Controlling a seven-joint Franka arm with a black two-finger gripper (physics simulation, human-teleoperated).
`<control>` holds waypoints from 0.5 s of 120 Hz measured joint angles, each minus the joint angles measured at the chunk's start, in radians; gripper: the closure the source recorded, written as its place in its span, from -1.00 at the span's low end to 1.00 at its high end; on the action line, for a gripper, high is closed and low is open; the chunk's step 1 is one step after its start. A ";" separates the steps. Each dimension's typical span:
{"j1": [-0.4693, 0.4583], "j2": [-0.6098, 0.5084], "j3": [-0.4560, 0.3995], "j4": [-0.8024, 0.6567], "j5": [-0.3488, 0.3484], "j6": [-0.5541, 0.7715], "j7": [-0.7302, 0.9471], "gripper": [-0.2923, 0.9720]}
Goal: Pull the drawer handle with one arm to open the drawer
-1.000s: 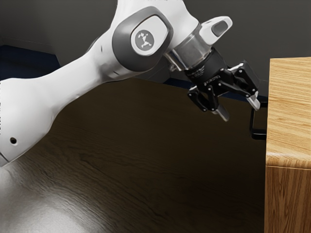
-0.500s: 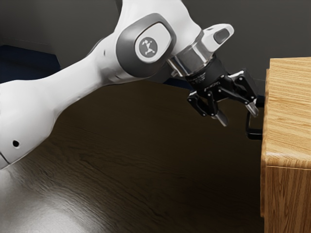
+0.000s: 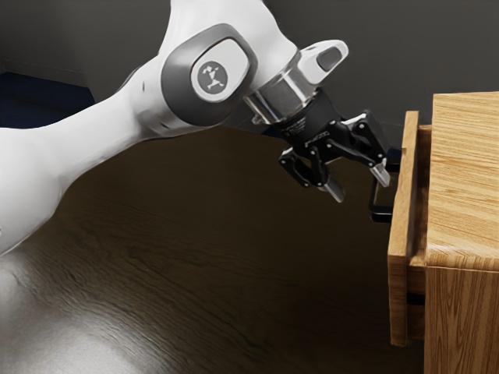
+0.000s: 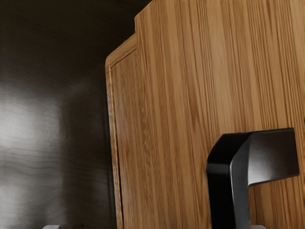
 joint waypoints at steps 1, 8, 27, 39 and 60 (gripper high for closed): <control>0.000 -0.002 0.001 -0.002 0.000 0.001 0.000 -0.20; 0.002 -0.010 0.003 -0.011 0.000 0.004 0.000 -0.20; 0.002 -0.040 0.009 -0.050 0.000 0.014 -0.001 -0.20; 0.002 -0.059 0.012 -0.071 0.001 0.019 0.000 -0.20; 0.002 -0.079 0.023 -0.098 0.001 0.026 0.000 -0.20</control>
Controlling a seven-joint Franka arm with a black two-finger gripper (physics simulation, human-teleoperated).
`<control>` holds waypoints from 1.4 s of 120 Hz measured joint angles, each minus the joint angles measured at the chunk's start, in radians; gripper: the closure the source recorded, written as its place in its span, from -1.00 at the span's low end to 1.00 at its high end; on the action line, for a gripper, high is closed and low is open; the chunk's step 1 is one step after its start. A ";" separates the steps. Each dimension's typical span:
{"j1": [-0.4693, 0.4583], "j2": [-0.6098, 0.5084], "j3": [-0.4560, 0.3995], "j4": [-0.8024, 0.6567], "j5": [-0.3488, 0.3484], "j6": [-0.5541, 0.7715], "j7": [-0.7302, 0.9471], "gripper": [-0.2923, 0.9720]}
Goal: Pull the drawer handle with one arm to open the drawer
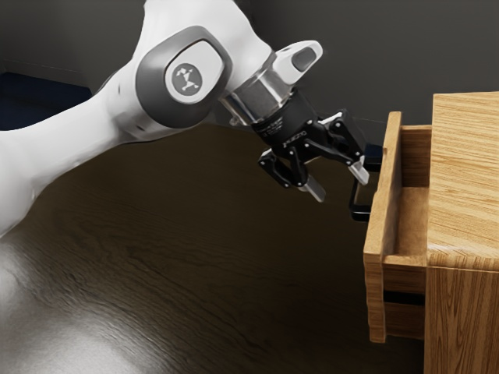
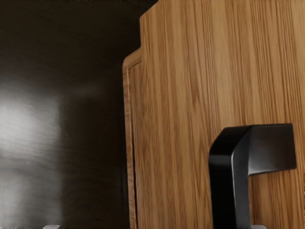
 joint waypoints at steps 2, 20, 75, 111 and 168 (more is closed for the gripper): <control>0.001 -0.002 0.001 -0.002 0.000 0.000 0.000 -0.20; 0.001 -0.024 0.010 -0.034 0.000 0.008 0.001 -0.20; -0.005 -0.089 0.041 -0.110 0.013 0.036 0.004 -0.20; -0.035 -0.119 0.065 -0.149 0.024 0.045 0.006 -0.20; -0.026 -0.159 0.109 -0.193 0.041 0.047 0.008 -0.20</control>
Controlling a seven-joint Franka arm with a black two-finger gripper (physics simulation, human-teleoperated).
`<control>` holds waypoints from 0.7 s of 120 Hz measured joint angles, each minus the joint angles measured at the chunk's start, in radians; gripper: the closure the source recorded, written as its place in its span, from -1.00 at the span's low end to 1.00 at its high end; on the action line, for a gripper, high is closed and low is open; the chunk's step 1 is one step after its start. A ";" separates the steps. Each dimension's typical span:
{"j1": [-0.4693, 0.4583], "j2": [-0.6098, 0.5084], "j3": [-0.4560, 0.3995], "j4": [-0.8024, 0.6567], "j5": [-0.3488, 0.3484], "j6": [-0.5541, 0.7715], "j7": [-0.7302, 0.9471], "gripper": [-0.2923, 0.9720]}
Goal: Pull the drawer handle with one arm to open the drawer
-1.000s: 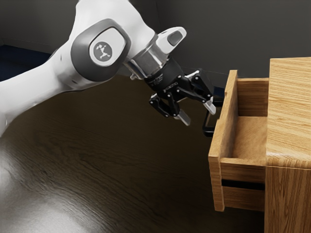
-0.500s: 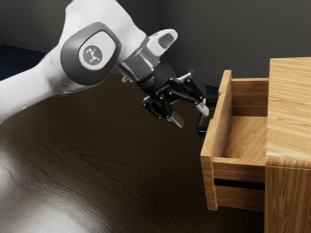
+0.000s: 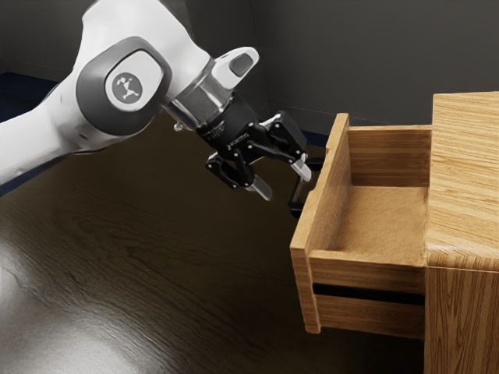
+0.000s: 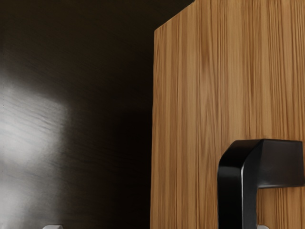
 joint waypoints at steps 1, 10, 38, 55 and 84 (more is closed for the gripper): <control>0.002 -0.001 0.000 -0.002 0.001 0.000 0.000 -0.20; 0.025 -0.011 -0.001 -0.013 0.005 0.000 0.003 -0.21; 0.041 -0.045 0.001 -0.051 0.022 0.002 0.011 -0.23; 0.033 -0.065 0.015 -0.072 0.032 0.006 0.014 -0.24; 0.033 -0.092 0.046 -0.098 0.046 0.009 0.017 -0.24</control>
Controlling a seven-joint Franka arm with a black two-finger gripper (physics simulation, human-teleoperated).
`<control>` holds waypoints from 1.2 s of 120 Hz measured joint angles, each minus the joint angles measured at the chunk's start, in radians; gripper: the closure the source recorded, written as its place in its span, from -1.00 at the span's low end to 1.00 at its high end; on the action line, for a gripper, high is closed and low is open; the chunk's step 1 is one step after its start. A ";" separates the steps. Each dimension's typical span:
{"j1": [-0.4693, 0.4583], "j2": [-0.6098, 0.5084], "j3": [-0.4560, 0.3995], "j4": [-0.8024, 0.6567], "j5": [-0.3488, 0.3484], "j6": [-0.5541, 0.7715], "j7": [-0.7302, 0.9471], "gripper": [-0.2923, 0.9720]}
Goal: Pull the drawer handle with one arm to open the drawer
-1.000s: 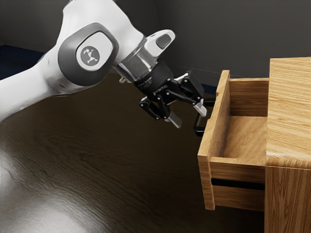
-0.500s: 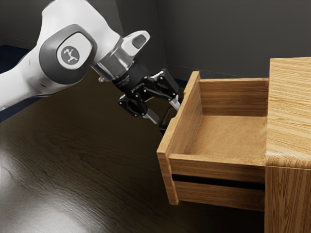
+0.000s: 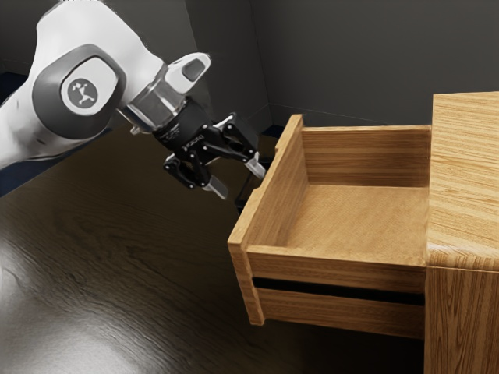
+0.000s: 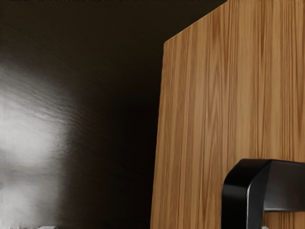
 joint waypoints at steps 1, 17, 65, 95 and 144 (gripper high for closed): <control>0.000 -0.002 0.002 -0.002 0.001 0.000 0.000 -0.24; 0.001 -0.024 0.020 -0.024 0.011 0.001 0.002 -0.25; 0.001 -0.093 0.056 -0.083 0.046 0.001 0.005 -0.26; 0.002 -0.118 0.063 -0.097 0.057 0.000 0.006 -0.26; -0.011 -0.096 0.017 0.145 0.262 -0.200 0.004 -0.45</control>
